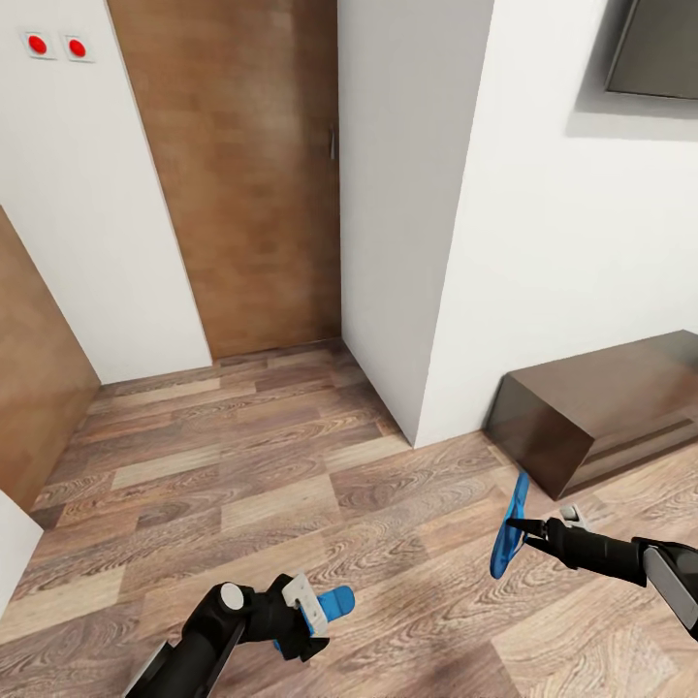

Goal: In the bedroom, move the book from the bed onto either nightstand, and place the two sandals side by side next to the bed.

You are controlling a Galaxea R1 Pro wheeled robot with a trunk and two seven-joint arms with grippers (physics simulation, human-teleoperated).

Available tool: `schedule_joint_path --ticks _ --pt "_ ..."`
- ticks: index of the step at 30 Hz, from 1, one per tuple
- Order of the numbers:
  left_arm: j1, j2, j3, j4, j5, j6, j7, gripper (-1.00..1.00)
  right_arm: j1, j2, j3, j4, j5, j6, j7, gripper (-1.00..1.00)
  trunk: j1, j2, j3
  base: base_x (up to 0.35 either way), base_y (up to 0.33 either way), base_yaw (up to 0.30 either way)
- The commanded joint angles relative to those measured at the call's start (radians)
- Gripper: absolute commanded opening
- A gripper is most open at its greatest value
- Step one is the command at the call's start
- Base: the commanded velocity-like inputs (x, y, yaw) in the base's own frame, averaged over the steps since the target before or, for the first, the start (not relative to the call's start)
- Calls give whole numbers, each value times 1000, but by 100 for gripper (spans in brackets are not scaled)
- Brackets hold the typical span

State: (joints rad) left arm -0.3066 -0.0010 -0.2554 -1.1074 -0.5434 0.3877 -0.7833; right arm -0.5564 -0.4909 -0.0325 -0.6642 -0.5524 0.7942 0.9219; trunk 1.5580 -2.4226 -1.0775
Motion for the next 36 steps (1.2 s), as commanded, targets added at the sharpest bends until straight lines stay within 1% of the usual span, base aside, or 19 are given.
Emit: schedule_joint_path --ticks 1,2,4,6,7,9,10,12,14,16,19,22,33,36 --pt "-2 -1 4 -3 8 13 -6 100 0 0 -1 0 -1 5 2 -100 0 0 -1 0 0 0" --pt "-5 -1 12 -5 30 24 -5 100 0 0 -1 0 -1 5 2 -100 0 0 -1 0 0 0" --pt "-18 -1 35 -11 96 54 -6 100 0 0 -1 0 -1 5 2 -100 0 0 -1 0 0 0" --pt "-47 2 47 -13 155 94 -6 100 0 0 -1 0 -1 5 2 -100 0 0 -1 0 0 0" --pt "-69 4 50 -13 171 119 -5 100 0 0 -1 0 -1 5 2 -100 0 0 -1 0 0 0" --pt "-116 9 53 -13 188 179 -6 100 0 0 -1 -1 -1 5 1 -100 0 0 -1 0 0 0" --pt "-137 16 54 -12 193 206 -5 100 0 0 -1 -1 -1 5 1 -100 0 0 -1 0 0 0" --pt "-170 34 55 -8 201 239 -8 100 0 0 -1 -1 0 5 1 -100 0 0 -1 0 0 0" --pt "-187 49 56 4 205 249 -29 100 0 0 -1 0 0 5 1 -100 0 0 -1 0 0 0" --pt "-194 56 56 38 206 245 -49 100 0 0 -1 0 0 5 1 -100 0 0 -1 0 0 0" --pt "-197 59 57 92 207 216 -57 100 0 0 -1 -1 -1 5 1 -100 0 0 -1 0 0 0" --pt "-199 60 57 117 206 197 -60 100 0 0 -1 -1 0 5 1 -100 0 0 -1 0 0 0" --pt "-199 59 56 127 204 192 -62 100 0 0 -1 -1 0 5 0 -100 42 -77 -35 0 0 0" --pt "-199 58 56 127 204 192 -62 100 0 0 -1 -1 0 4 0 -100 43 -78 -47 0 0 0"
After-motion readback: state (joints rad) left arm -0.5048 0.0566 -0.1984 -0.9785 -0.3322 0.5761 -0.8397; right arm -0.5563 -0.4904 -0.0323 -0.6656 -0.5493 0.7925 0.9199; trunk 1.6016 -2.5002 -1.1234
